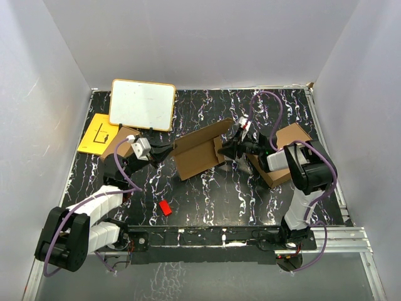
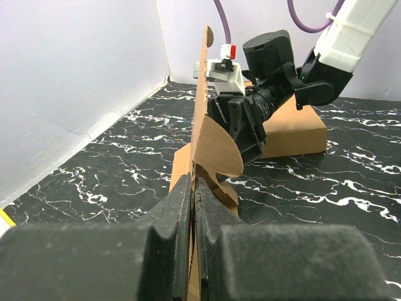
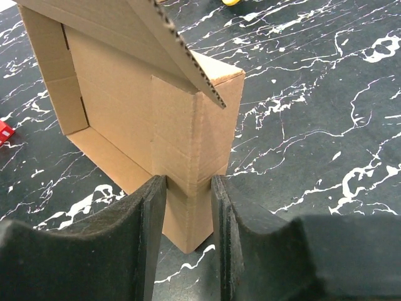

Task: Fold the paper box

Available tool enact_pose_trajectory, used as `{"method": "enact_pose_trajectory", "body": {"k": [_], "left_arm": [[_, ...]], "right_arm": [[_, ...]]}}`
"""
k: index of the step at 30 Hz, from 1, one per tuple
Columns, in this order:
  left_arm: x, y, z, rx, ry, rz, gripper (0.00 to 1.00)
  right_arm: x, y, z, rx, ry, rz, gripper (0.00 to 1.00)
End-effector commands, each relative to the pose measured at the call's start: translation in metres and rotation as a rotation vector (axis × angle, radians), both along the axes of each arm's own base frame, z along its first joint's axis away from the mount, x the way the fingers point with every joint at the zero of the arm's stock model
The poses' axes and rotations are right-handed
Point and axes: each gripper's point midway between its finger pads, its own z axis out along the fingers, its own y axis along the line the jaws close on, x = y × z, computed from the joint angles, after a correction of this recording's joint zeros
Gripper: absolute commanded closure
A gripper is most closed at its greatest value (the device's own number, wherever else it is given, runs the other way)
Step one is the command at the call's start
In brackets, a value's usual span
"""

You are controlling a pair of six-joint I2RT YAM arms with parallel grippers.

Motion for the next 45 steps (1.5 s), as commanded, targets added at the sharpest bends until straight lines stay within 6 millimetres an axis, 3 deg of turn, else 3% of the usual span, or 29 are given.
{"method": "enact_pose_trajectory", "body": {"k": [1,11,18,21,26,32,40,45], "left_arm": [[-0.004,-0.002,0.008,-0.020,-0.025,-0.018,1.00],[-0.002,-0.001,0.007,-0.035,0.004,-0.006,1.00],[0.002,0.003,0.010,-0.084,0.050,0.034,1.00],[0.008,0.009,0.012,-0.134,0.115,0.085,1.00],[0.020,0.023,0.008,-0.234,0.291,0.202,0.74],[0.013,0.035,-0.003,-0.318,0.433,0.260,0.50],[0.014,0.050,-0.049,-0.343,0.863,0.441,0.28],[-0.005,0.061,-0.035,-0.386,0.928,0.483,0.23]], "right_arm": [[0.008,0.009,0.017,0.015,-0.128,0.032,0.65],[0.011,0.014,0.012,0.010,-0.118,0.031,0.76],[0.012,0.013,0.012,-0.006,-0.119,0.024,0.91],[0.016,0.011,0.011,-0.045,-0.106,0.010,0.92],[0.022,0.005,0.015,-0.128,-0.038,-0.014,0.92],[0.013,-0.003,0.025,-0.229,0.030,-0.017,0.92],[-0.016,-0.037,0.001,-0.443,0.210,-0.103,0.92],[-0.023,-0.060,-0.009,-0.526,0.235,-0.230,0.92]]}}
